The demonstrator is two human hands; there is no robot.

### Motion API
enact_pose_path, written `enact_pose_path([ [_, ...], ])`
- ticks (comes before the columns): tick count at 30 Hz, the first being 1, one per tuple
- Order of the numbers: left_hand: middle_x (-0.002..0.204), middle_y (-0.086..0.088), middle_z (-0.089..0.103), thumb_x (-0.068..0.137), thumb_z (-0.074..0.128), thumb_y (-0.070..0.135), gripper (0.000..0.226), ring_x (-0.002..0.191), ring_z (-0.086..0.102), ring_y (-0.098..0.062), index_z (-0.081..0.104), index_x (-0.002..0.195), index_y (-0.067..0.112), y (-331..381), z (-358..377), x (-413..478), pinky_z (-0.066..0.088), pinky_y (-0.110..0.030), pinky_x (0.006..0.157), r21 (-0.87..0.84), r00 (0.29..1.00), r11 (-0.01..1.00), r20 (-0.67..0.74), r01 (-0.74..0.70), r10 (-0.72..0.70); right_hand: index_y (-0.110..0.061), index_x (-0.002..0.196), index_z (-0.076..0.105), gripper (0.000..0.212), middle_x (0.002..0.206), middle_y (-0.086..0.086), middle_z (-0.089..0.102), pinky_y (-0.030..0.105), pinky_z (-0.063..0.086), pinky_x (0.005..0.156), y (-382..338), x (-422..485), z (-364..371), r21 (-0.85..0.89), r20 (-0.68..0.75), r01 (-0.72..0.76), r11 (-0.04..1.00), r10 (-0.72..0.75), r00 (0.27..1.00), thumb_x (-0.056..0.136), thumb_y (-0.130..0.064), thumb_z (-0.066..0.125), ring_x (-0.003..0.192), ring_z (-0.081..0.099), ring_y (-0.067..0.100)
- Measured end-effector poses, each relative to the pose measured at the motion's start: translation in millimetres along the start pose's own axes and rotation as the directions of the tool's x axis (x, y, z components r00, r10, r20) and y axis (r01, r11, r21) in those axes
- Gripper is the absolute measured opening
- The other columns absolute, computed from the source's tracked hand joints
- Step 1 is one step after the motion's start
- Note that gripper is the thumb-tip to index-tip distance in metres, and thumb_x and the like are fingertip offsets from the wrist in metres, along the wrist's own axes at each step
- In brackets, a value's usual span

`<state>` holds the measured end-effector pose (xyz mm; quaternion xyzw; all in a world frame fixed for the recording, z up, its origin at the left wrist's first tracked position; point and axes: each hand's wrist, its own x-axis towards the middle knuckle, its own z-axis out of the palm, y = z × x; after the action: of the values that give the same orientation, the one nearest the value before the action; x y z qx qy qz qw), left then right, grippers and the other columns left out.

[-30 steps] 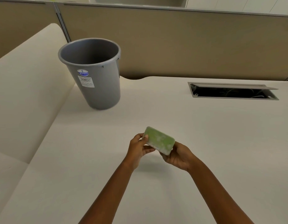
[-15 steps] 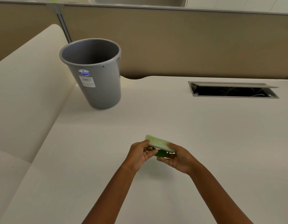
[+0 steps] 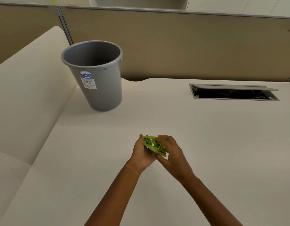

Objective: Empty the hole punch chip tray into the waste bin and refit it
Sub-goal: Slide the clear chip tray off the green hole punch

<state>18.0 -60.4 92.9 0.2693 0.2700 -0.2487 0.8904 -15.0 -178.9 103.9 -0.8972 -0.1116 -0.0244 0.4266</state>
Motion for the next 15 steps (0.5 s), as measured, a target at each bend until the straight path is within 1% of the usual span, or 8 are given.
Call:
enact_pose_path([
  [1, 0.067, -0.011, 0.073, 0.097, 0.023, 0.048, 0.050, 0.072, 0.065, -0.024, 0.059, 0.084, 0.015, 0, -1, 2, 0.056, -0.034, 0.064, -0.002, 1.000, 1.000, 0.005, -0.015, 0.015, -0.018, 0.121, 0.056, 0.042, 0.124, -0.006, 0.046, -0.007, 0.032, 0.083, -2, -1, 0, -0.021, 0.033, 0.044, 0.999, -0.044, 0.999, 0.080, -0.012, 0.064, 0.110, 0.048, 0.004],
  [3, 0.072, -0.012, 0.073, 0.097, 0.022, 0.050, 0.053, 0.079, 0.062, -0.025, 0.062, 0.086, 0.016, 0, -3, 6, 0.050, -0.039, 0.071, -0.030, 0.999, 0.999, -0.008, -0.042, 0.041, -0.019, 0.122, 0.056, 0.044, 0.128, -0.008, 0.040, -0.007, 0.029, 0.089, -5, -1, -3, 0.017, 0.083, 0.084, 0.996, -0.085, 0.993, 0.079, -0.018, 0.067, 0.116, 0.043, 0.003],
  [5, 0.078, -0.013, 0.071, 0.095, 0.019, 0.054, 0.058, 0.076, 0.067, -0.027, 0.061, 0.095, 0.013, 1, -6, 9, 0.054, -0.037, 0.068, -0.047, 0.999, 0.998, -0.013, -0.048, 0.048, -0.019, 0.116, 0.060, 0.039, 0.128, -0.007, 0.043, 0.004, 0.037, 0.098, -10, 1, -7, 0.133, 0.083, 0.037, 0.990, -0.048, 0.995, 0.078, -0.023, 0.070, 0.117, 0.045, 0.000],
  [7, 0.072, -0.014, 0.074, 0.093, 0.018, 0.059, 0.065, 0.073, 0.069, -0.028, 0.061, 0.096, 0.011, 0, -9, 11, 0.057, -0.036, 0.068, -0.072, 0.999, 0.997, 0.015, -0.030, 0.032, -0.019, 0.113, 0.062, 0.034, 0.125, -0.005, 0.047, 0.025, 0.048, 0.099, -16, 4, -11, 0.239, 0.040, -0.048, 0.970, 0.040, 0.998, 0.080, -0.023, 0.068, 0.111, 0.051, 0.000],
  [8, 0.073, -0.016, 0.075, 0.092, 0.018, 0.060, 0.067, 0.081, 0.067, -0.029, 0.062, 0.098, 0.010, 0, -10, 11, 0.054, -0.039, 0.076, -0.089, 0.999, 0.996, 0.035, -0.020, 0.023, -0.018, 0.117, 0.060, 0.035, 0.126, -0.003, 0.048, 0.031, 0.050, 0.098, -19, 6, -13, 0.225, -0.012, -0.046, 0.973, 0.050, 0.999, 0.083, -0.024, 0.064, 0.110, 0.053, 0.003],
  [10, 0.082, -0.018, 0.075, 0.091, 0.020, 0.060, 0.066, 0.093, 0.062, -0.030, 0.062, 0.106, 0.011, 1, -9, 10, 0.048, -0.043, 0.086, -0.114, 0.997, 0.993, 0.072, -0.013, 0.022, -0.016, 0.128, 0.051, 0.041, 0.132, 0.003, 0.047, 0.029, 0.050, 0.095, -24, 8, -16, 0.112, -0.122, 0.027, 0.993, -0.013, 0.992, 0.089, -0.025, 0.055, 0.115, 0.053, 0.011],
  [13, 0.081, -0.017, 0.076, 0.092, 0.022, 0.058, 0.067, 0.077, 0.072, -0.031, 0.071, 0.093, 0.012, 1, -6, 6, 0.061, -0.040, 0.065, -0.112, 0.990, 0.994, 0.136, -0.009, 0.024, -0.015, 0.137, 0.038, 0.047, 0.140, 0.002, 0.043, 0.018, 0.043, 0.092, -26, 9, -14, -0.067, -0.066, 0.077, 0.995, -0.082, 0.995, 0.093, -0.028, 0.046, 0.120, 0.050, 0.014],
  [15, 0.072, -0.013, 0.076, 0.093, 0.024, 0.056, 0.072, 0.064, 0.073, -0.028, 0.078, 0.070, 0.014, 1, -4, 5, 0.060, -0.038, 0.054, -0.114, 0.987, 0.993, 0.160, -0.015, 0.034, -0.014, 0.137, 0.039, 0.045, 0.135, 0.004, 0.050, 0.025, 0.046, 0.094, -26, 10, -10, -0.102, 0.026, 0.027, 0.994, -0.025, 0.999, 0.094, -0.027, 0.045, 0.116, 0.053, 0.017],
])
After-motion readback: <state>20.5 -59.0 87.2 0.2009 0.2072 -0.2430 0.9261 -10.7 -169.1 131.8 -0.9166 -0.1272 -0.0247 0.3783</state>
